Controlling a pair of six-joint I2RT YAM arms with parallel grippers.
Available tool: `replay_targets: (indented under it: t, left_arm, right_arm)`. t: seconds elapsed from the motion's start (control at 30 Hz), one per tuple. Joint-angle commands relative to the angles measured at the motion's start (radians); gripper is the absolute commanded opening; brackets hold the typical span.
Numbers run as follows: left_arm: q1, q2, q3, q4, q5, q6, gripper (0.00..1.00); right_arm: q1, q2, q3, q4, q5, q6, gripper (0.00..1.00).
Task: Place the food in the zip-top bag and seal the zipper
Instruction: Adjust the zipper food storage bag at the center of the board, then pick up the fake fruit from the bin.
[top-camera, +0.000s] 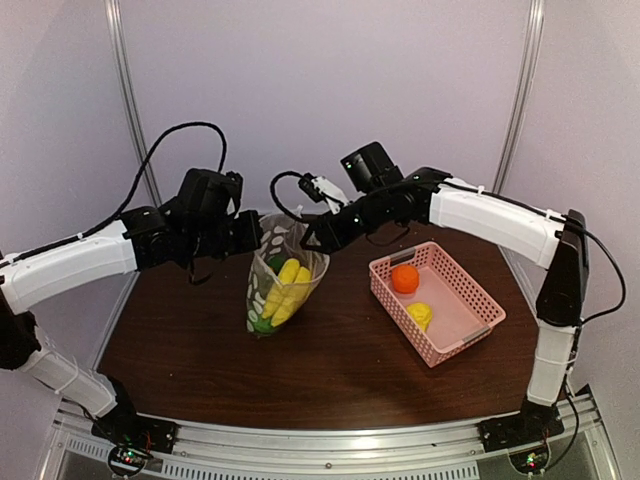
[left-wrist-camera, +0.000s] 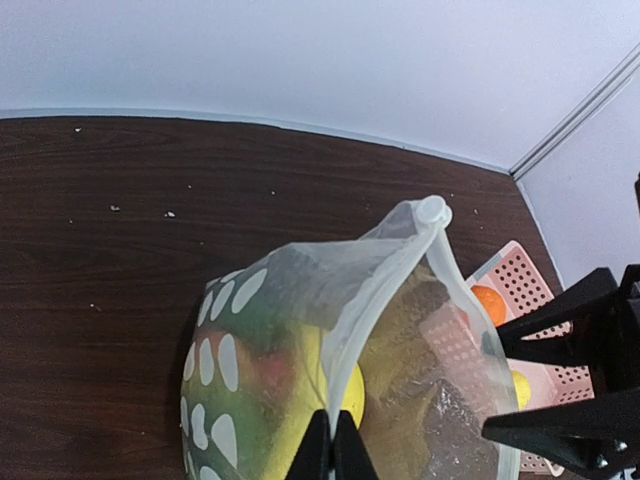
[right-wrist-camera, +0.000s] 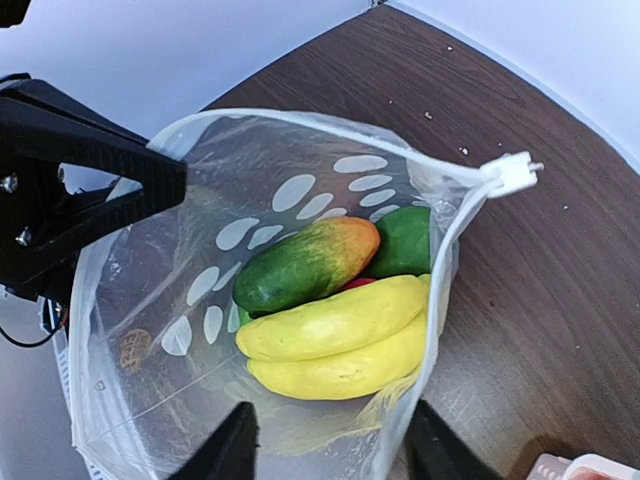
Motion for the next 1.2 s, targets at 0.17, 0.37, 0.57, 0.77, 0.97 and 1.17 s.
replay_targets:
  t: [0.17,0.37,0.57,0.77,0.97,1.17]
  left_arm:
    - [0.009,0.069,0.103,-0.016,0.069,0.070,0.00]
    - [0.016,0.069,0.101,-0.006,0.076,0.069,0.00]
    - [0.020,0.081,0.102,0.000,0.102,0.068,0.00]
    - [0.021,0.091,0.103,0.000,0.122,0.066,0.00]
    - [0.021,0.088,0.092,0.000,0.133,0.057,0.00]
    - [0.021,0.077,0.080,0.000,0.142,0.053,0.00]
  right_arm:
    - [-0.174,-0.210,-0.065,-0.039,0.073,-0.124,0.80]
    - [-0.353,-0.307,-0.174,-0.077,0.043,-0.185,0.83]
    - [-0.497,-0.381,-0.364,-0.088,0.009,-0.217,0.88]
    - [-0.524,-0.397,-0.518,-0.163,-0.027,-0.359,0.81]
    - [-0.524,-0.336,-0.573,-0.221,-0.074,-0.422,0.75]
    - [-0.524,-0.257,-0.601,-0.244,-0.120,-0.459,0.70]
